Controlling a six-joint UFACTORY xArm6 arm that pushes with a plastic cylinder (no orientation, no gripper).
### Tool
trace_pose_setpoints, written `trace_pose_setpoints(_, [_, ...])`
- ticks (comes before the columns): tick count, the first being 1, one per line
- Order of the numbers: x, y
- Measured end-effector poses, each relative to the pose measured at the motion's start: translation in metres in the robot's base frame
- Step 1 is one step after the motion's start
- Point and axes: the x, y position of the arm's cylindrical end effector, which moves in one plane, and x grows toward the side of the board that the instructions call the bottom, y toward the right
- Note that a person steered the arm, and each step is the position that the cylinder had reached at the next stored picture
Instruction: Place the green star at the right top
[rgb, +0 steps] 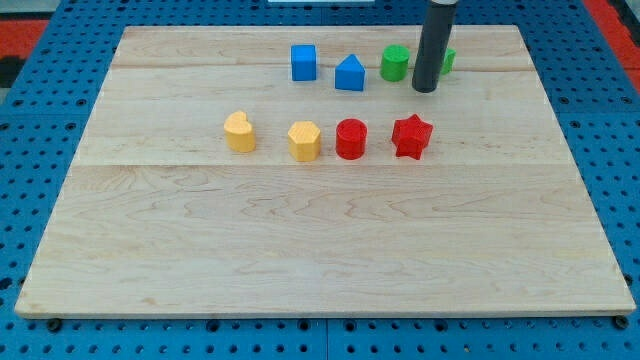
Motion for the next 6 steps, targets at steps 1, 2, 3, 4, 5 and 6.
trace_pose_setpoints(1, [-0.005, -0.010])
trace_pose_setpoints(2, [-0.007, -0.012])
trace_pose_setpoints(3, [-0.010, 0.014])
trace_pose_setpoints(4, [-0.026, 0.021])
trace_pose_setpoints(5, [-0.042, 0.014])
trace_pose_setpoints(6, [-0.033, -0.009])
